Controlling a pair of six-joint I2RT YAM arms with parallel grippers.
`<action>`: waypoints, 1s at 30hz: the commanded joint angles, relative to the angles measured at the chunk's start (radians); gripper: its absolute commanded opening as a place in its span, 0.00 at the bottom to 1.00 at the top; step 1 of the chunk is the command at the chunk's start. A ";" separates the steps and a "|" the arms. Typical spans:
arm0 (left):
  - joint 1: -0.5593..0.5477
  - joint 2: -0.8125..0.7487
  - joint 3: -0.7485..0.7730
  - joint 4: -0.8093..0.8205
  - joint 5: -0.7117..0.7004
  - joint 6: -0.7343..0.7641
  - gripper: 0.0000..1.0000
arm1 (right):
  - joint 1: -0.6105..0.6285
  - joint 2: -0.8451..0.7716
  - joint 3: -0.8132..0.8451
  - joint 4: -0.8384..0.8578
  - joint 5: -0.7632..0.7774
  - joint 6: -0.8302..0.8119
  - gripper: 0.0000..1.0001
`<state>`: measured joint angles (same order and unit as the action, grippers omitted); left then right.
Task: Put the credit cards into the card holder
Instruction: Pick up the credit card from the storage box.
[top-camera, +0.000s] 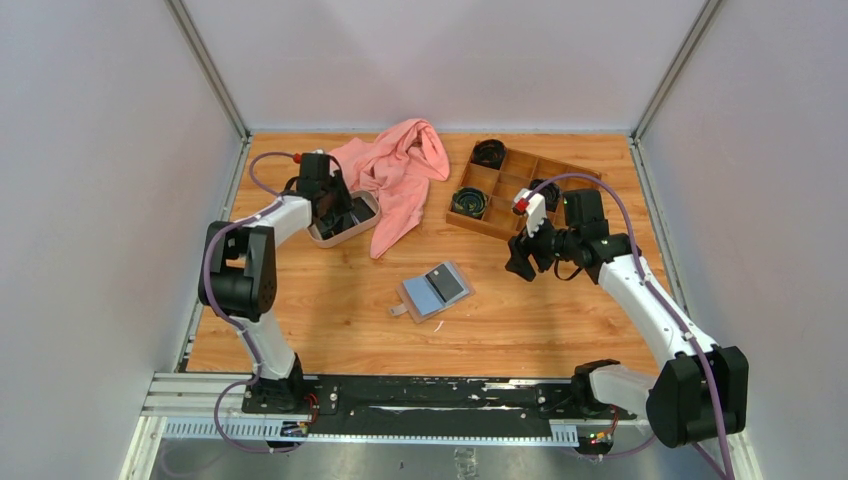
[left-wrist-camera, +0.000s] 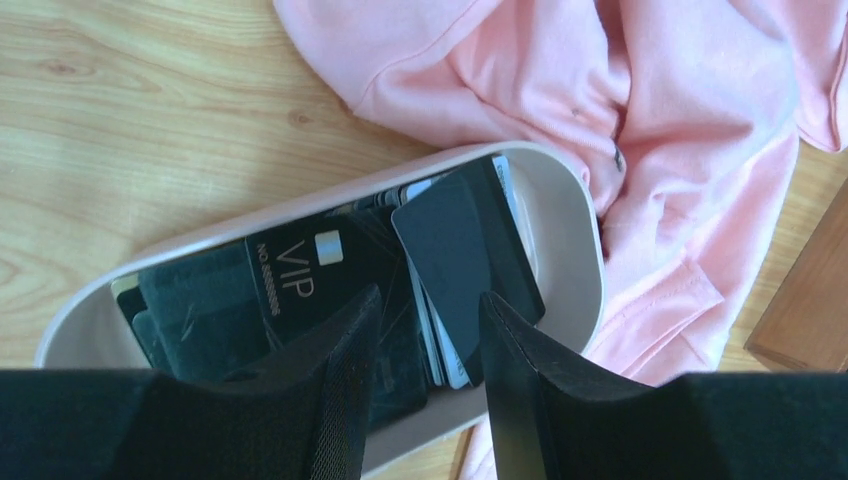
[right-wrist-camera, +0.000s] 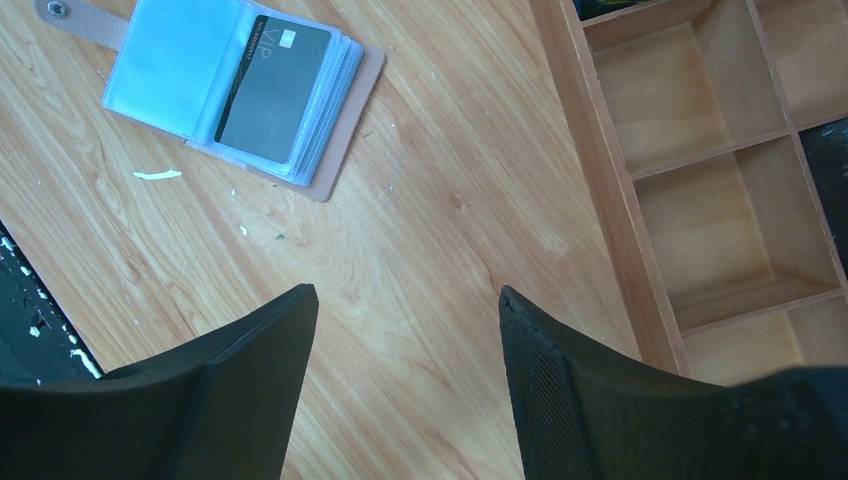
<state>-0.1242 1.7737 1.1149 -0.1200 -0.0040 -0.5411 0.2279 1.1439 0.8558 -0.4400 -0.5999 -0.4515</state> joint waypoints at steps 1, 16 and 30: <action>0.018 0.049 0.054 0.038 0.043 0.006 0.44 | 0.019 0.007 -0.017 0.001 0.009 0.001 0.70; 0.025 0.125 0.080 0.058 0.079 -0.026 0.35 | 0.021 0.005 -0.015 -0.005 0.011 -0.007 0.70; 0.026 0.122 0.136 -0.078 0.085 0.005 0.50 | 0.020 -0.003 -0.014 -0.008 0.011 -0.009 0.70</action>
<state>-0.1059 1.8938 1.2369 -0.1543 0.0612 -0.5522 0.2298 1.1477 0.8532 -0.4404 -0.5991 -0.4530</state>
